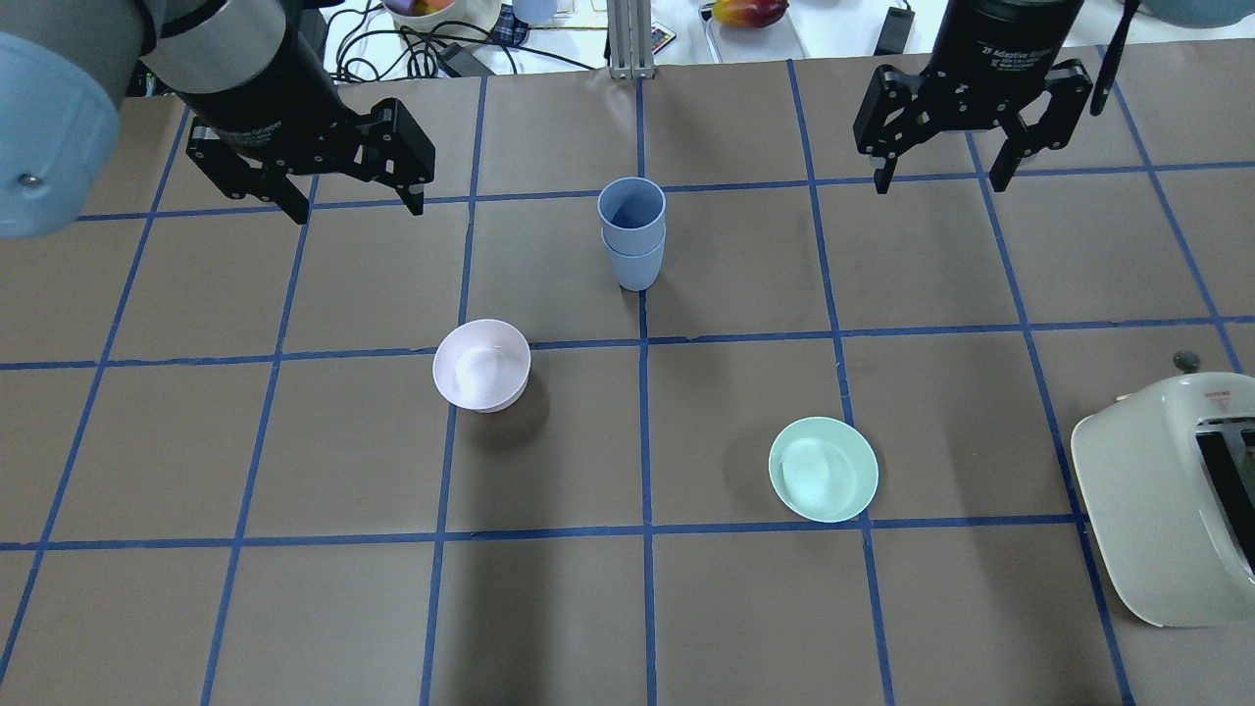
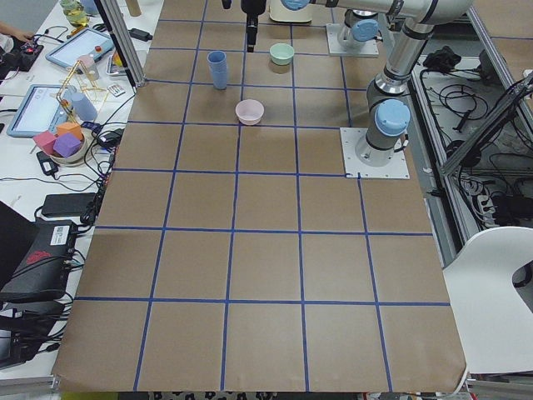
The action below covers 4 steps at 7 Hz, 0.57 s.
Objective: Stack blue cups with both arms
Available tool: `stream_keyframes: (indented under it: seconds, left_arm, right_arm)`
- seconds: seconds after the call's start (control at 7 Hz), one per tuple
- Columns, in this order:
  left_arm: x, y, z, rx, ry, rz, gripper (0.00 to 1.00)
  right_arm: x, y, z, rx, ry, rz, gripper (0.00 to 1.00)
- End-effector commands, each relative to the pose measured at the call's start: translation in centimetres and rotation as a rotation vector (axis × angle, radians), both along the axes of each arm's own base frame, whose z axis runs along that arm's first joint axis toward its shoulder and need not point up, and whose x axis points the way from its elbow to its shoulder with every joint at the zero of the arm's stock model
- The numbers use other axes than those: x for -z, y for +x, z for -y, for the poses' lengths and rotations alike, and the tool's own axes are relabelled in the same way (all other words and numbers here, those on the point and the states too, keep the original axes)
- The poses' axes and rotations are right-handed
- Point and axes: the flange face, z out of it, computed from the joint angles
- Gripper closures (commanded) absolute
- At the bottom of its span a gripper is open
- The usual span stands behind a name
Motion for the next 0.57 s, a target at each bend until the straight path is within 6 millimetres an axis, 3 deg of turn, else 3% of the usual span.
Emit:
stream_keyframes:
  seconds: [0.0,0.43]
  left_arm:
    - [0.06,0.0,-0.03,0.0,0.001,0.0,0.0]
    - [0.29,-0.04,0.39,0.0,0.006,-0.001,0.0]
  right_arm:
    - [-0.75,0.02,-0.58,0.0,-0.012,-0.003,0.0]
    - [-0.83,0.05,-0.48,0.008,-0.021,-0.001,0.0]
